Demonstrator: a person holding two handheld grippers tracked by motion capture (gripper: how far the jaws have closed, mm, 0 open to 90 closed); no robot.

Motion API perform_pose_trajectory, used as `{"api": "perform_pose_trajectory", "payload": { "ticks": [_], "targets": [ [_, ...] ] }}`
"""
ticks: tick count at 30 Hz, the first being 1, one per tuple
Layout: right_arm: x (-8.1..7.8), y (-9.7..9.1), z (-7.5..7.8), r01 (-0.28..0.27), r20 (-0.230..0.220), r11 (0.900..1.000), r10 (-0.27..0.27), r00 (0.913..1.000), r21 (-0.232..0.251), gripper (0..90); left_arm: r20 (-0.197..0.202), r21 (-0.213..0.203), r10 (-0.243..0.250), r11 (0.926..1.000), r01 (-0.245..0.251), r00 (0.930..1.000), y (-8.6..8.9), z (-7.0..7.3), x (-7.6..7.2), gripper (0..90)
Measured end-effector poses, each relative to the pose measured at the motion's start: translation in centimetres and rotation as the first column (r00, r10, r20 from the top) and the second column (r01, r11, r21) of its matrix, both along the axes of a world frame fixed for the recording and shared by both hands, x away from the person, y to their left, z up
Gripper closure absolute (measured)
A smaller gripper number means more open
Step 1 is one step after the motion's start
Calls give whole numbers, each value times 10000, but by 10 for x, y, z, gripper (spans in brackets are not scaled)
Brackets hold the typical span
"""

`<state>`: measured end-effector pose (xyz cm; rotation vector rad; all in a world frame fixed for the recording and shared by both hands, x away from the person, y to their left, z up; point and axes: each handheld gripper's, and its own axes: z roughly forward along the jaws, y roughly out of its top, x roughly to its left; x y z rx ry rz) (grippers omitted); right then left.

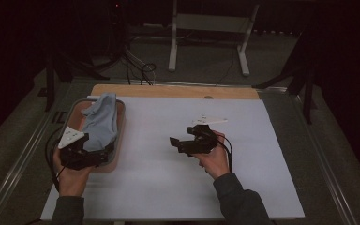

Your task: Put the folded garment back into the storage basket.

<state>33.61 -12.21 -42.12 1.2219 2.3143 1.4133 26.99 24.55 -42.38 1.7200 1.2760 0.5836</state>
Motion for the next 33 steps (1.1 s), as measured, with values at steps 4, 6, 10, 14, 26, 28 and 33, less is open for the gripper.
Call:
{"api": "perform_pose_trajectory", "payload": {
  "ticks": [4, 6, 10, 14, 26, 28, 33],
  "targets": [
    [-5, -10, 1, 132, 75, 9999, -132, 9999, 26, 141, -63, 53, -124, 9999, 124, 9999, 0, -4, -3, 2],
    [-7, -16, 1, 218, 136, 9998, -218, 9997, 24, 132, 20, -64, -133, 9999, 134, 9999, 1, -5, -5, 2],
    [-12, -29, 1, 378, 247, 9993, -378, 9990, 39, 122, 135, -42, -168, 9998, 169, 9998, 1, -5, -8, 2],
    [-17, -47, 1, 667, 412, 9977, -670, 9969, 86, 113, 181, -59, -143, 9999, 144, 9997, 1, -6, -10, 2],
    [-38, -94, -3, 1133, 947, 9929, -1164, 9887, 368, 106, 342, -136, -89, 9999, 94, 9994, 4, -4, -15, 2],
    [-40, -98, -4, 1140, 1044, 9928, -1173, 9876, 371, 106, 411, -168, -92, 9998, 99, 9991, 5, -3, -16, 2],
    [-52, -114, -5, 1155, 1460, 9918, -1225, 9817, 556, 102, 527, -286, -93, 9995, 108, 9986, 7, -3, -18, 2]
  ]
}}
